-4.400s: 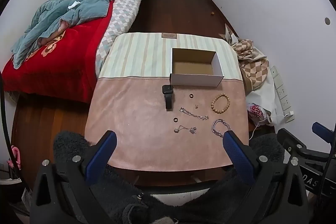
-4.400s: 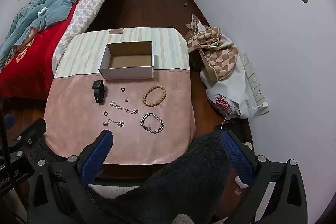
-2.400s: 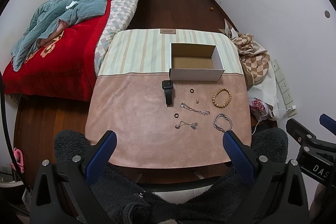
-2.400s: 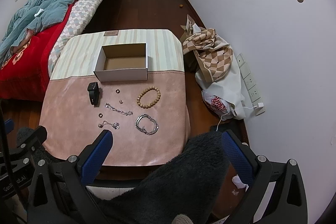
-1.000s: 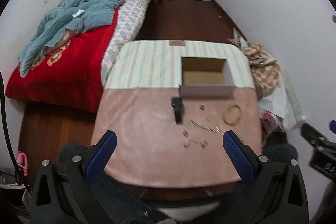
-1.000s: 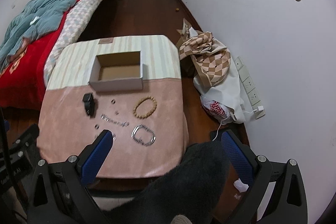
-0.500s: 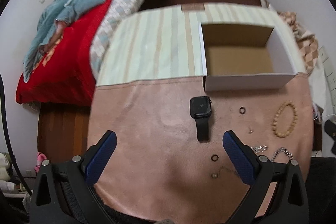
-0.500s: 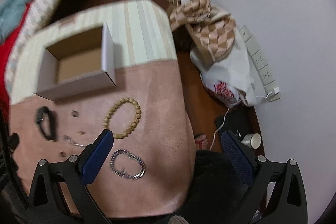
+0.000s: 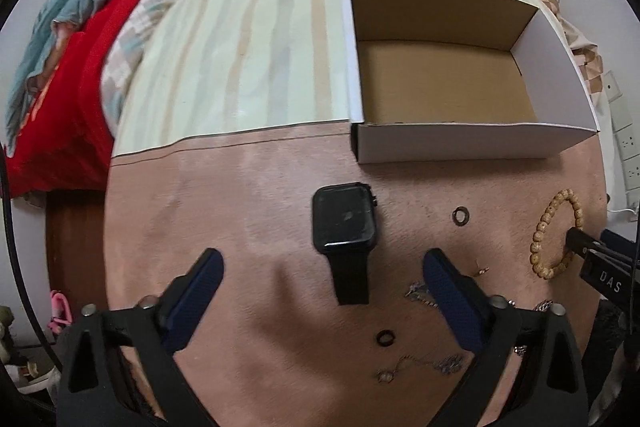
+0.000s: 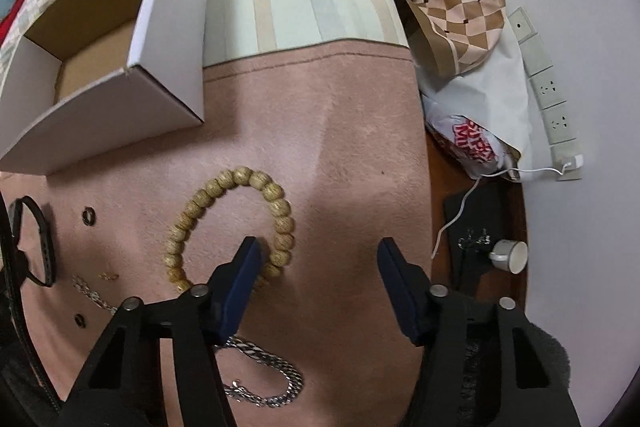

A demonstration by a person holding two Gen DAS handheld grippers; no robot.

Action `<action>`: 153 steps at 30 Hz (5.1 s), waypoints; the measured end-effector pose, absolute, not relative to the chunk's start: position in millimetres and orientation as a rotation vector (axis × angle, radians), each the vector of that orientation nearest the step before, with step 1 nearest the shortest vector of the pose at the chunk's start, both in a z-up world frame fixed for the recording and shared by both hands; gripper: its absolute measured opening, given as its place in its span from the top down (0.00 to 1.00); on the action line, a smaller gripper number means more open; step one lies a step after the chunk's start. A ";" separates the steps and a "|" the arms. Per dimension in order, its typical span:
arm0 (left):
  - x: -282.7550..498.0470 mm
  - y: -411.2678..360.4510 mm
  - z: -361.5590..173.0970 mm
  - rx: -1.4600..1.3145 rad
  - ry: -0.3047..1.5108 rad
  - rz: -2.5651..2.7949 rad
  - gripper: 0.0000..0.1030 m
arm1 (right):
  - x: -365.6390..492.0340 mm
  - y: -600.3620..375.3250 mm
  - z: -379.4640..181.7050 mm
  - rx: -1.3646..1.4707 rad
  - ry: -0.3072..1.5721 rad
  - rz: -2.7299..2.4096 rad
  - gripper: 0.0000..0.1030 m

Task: Organize jewelry
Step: 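Grasp the black smartwatch with the left tool while the right tool grasps the wooden bead bracelet, then carry the watch and bead bracelet into the white box and open both tools, then withdraw both tools from the box toward the remaining jewelry, then grasp the silver chain necklace with the left tool while the right tool grasps the thick chain bracelet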

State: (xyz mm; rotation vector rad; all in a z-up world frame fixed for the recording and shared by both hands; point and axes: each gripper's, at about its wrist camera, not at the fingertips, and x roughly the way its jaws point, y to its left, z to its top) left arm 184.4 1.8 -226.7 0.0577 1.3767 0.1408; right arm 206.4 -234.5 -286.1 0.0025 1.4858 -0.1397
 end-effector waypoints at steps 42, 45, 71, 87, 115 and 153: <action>177.3 -11.4 -123.9 -0.017 1.168 -0.016 0.85 | 188.9 -208.8 -156.8 0.102 1.199 0.122 0.91; 188.0 -12.0 -103.2 -0.016 1.128 -0.024 0.85 | 195.1 -200.7 -122.7 0.088 1.139 0.157 0.91; 306.6 0.8 -149.3 -0.231 1.263 -0.099 0.81 | 332.7 -160.0 -176.6 0.148 1.281 0.317 0.90; 279.9 20.8 -142.8 -0.047 1.177 0.089 0.00 | 302.5 -167.2 -188.2 -0.021 1.304 0.137 0.05; 168.1 35.6 -78.3 0.015 1.013 0.185 0.00 | 193.5 -156.9 -114.2 -0.067 1.104 0.049 0.05; 65.2 -12.3 -234.5 0.098 1.261 -0.025 0.10 | 73.1 -232.5 -285.1 0.183 1.379 -0.061 0.21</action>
